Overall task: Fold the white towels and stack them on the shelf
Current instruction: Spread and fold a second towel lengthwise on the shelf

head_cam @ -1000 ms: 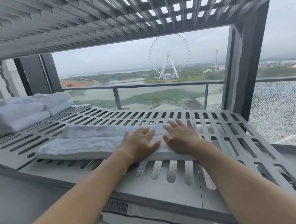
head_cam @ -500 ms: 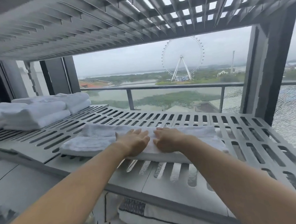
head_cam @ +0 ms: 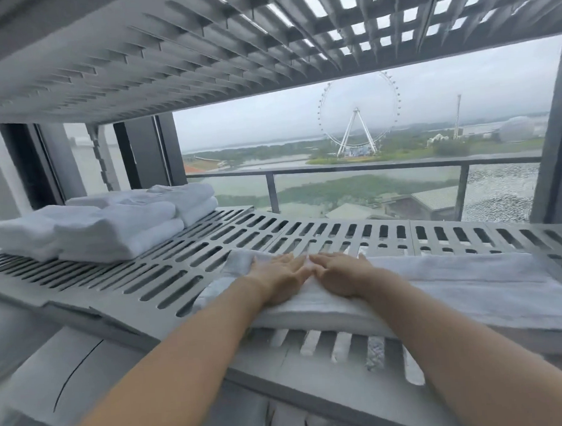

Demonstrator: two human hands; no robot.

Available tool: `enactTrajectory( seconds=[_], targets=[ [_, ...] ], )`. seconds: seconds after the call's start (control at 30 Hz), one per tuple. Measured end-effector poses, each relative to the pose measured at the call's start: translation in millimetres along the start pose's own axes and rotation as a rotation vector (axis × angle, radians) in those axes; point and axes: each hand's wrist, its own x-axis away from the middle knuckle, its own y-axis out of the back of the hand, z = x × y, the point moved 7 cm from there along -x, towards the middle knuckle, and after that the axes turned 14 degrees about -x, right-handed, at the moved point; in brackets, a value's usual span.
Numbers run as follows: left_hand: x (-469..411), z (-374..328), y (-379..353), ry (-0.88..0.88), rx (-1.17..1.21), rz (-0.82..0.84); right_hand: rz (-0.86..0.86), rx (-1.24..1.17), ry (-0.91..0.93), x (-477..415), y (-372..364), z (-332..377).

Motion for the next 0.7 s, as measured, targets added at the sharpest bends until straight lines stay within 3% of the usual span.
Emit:
enactTrajectory(
  seconds=[0.4, 0.7],
  targets=[
    [-1.3, 25.2, -10.4, -0.038, 0.012, 0.006, -0.063, 0.043, -0.011, -1.1, 3.4, -11.4],
    [-9.5, 55.2, -20.6, -0.058, 0.026, -0.049, -0.043, 0.026, -0.039, -29.0, -27.7, 33.6]
  ],
)
